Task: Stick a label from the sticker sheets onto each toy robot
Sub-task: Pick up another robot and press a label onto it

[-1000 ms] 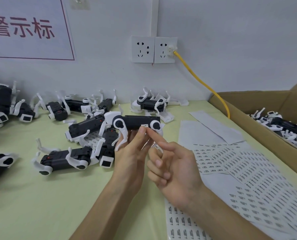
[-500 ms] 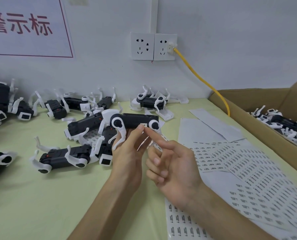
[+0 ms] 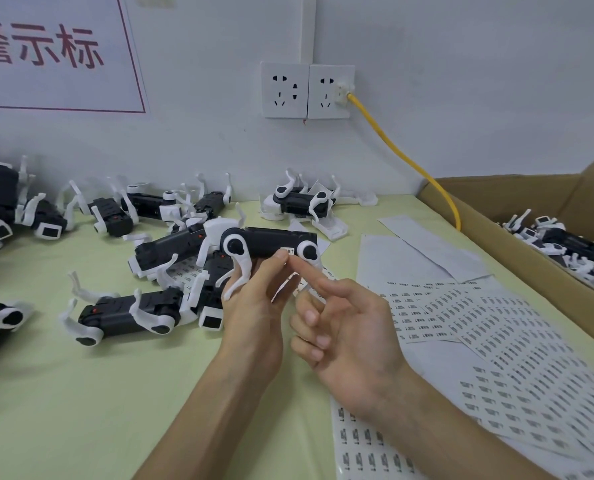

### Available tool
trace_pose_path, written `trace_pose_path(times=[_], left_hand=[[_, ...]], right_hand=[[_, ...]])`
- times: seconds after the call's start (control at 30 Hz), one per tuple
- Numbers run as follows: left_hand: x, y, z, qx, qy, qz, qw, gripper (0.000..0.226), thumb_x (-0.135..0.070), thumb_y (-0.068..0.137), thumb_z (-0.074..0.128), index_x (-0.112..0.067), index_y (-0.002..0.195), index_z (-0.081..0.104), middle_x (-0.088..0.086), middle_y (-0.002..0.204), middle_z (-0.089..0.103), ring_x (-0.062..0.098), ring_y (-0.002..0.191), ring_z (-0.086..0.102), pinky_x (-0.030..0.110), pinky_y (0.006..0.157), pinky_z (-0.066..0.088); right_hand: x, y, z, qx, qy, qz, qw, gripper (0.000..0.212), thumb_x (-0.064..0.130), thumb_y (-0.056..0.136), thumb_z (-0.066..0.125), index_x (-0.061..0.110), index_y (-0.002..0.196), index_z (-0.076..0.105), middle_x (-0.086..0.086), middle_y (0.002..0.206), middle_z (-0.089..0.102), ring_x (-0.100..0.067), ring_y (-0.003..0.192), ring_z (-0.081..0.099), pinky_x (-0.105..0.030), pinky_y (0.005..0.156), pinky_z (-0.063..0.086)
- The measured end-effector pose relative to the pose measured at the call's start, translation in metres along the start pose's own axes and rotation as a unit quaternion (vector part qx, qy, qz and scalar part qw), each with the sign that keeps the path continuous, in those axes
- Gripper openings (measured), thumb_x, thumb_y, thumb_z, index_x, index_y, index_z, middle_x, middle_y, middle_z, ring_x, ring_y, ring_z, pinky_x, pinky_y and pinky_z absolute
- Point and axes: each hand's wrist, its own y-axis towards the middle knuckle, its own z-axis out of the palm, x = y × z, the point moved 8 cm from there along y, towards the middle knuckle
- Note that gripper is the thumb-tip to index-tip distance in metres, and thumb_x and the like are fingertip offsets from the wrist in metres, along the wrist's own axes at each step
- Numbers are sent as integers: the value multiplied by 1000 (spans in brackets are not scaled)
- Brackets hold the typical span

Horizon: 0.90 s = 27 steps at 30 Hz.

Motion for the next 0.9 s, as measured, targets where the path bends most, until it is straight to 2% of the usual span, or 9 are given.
trace_pose_path(times=[0.07,0.2,0.3,0.43,0.53,0.6,0.73,0.9], left_hand=[[-2,0,0,-5,12,10,1000,24,-20,95,68,-12,112,54,17,112,63,24,100,64,46,111,45],[-6,-2,-2,-28,19,45,998,20,-16,94,70,-12,101,52,9,95,62,14,90,70,31,90,52],[-5,0,-6,-46,18,58,997,24,-15,94,71,-13,104,50,9,96,60,11,87,69,24,84,52],[-4,3,-10,-60,19,76,995,23,-17,92,74,-13,100,52,5,90,60,8,85,70,17,76,55],[-7,3,-12,-71,34,105,991,30,-12,91,74,-13,81,46,8,74,49,16,83,61,16,74,56],[-9,4,-12,-73,57,124,988,32,-11,91,74,-12,83,44,12,79,41,20,85,56,16,74,55],[-11,3,-13,-78,68,136,985,35,-11,90,76,-15,78,43,10,83,46,21,83,57,19,76,56],[-12,1,-11,-80,72,138,985,30,-12,90,75,-16,82,47,9,91,53,23,86,58,32,88,55]], right_hand=[[0,0,-1,-5,1,-1,1000,52,21,75,60,10,124,72,-3,61,40,-13,46,25,-27,47,18],[1,0,-2,-12,4,-2,1000,50,22,79,57,8,124,72,-3,62,41,-13,47,26,-27,47,19],[2,0,-4,-18,6,-5,1000,47,24,84,52,7,122,73,-3,63,42,-14,48,26,-27,47,21],[3,1,-4,-16,14,-9,1000,51,28,79,56,4,120,73,-4,65,44,-13,47,27,-27,47,21],[4,1,-5,-17,31,-8,999,52,29,82,54,1,122,71,-4,65,45,-13,46,29,-26,47,23],[3,1,-7,-20,51,-4,999,53,29,84,53,-1,124,70,-4,65,46,-14,46,29,-26,46,24],[1,1,-7,-15,84,6,996,54,29,83,56,-2,126,69,-4,65,45,-14,47,29,-26,46,26],[-1,1,-6,-8,88,11,996,52,31,85,55,2,125,70,-3,65,46,-14,47,30,-26,45,27]])
